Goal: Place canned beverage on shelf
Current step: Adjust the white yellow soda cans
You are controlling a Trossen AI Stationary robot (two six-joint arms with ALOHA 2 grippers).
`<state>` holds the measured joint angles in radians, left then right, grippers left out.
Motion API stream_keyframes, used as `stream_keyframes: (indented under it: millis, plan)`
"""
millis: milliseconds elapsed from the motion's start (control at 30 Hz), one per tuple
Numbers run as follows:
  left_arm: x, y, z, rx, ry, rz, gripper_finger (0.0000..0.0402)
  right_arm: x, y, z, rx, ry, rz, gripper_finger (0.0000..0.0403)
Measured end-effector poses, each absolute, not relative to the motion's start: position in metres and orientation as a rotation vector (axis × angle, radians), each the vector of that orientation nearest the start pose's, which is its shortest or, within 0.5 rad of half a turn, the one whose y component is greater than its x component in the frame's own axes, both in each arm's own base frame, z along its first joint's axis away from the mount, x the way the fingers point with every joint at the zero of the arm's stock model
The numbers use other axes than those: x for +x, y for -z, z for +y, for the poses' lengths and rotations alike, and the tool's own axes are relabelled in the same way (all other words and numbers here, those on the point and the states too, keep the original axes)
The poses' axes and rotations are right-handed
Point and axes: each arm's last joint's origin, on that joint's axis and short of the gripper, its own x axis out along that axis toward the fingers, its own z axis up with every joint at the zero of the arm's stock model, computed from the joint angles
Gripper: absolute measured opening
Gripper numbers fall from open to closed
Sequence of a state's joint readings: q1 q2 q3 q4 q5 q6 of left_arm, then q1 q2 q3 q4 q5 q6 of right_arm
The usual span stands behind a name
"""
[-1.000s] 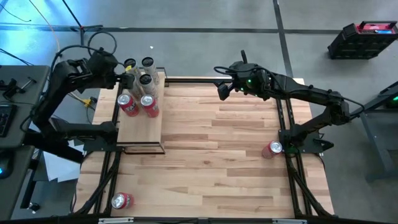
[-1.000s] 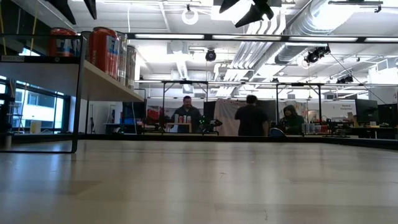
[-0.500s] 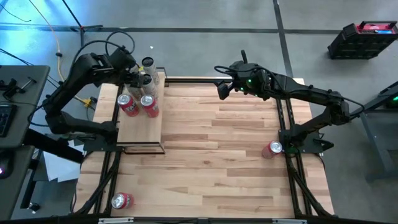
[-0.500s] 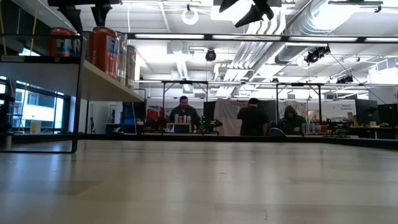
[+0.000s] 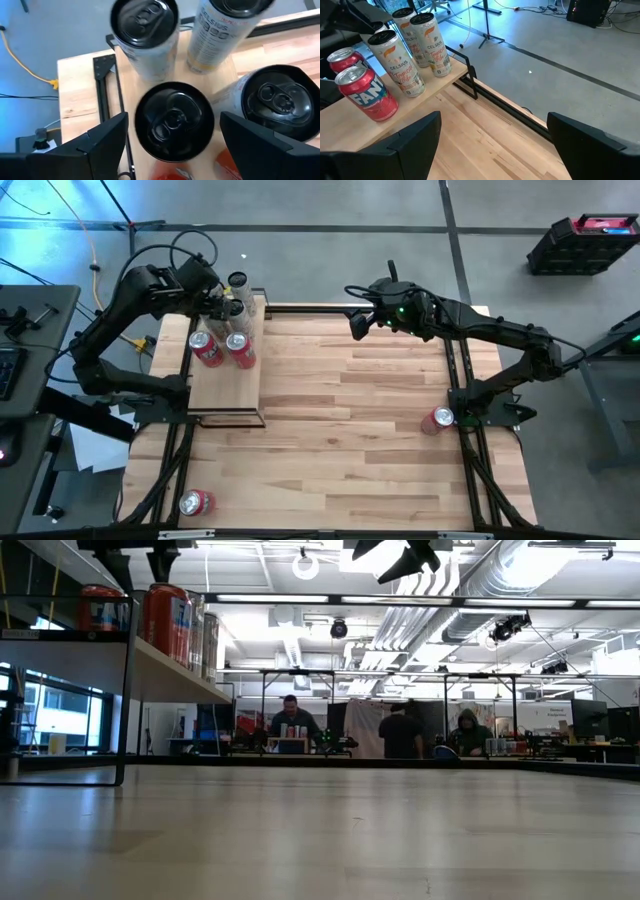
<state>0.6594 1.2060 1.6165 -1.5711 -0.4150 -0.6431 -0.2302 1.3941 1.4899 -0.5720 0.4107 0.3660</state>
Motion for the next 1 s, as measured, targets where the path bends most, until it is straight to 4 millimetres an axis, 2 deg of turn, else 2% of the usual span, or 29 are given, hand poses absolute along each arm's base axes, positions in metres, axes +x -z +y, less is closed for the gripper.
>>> stream_keyframes:
  millis: [1000]
  plan:
    - [0.1252,-0.4147,0.113,-0.615,-1.321,0.889,0.0305,0.2849,-0.4025,-0.0781,0.338,0.714,0.359,0.0348]
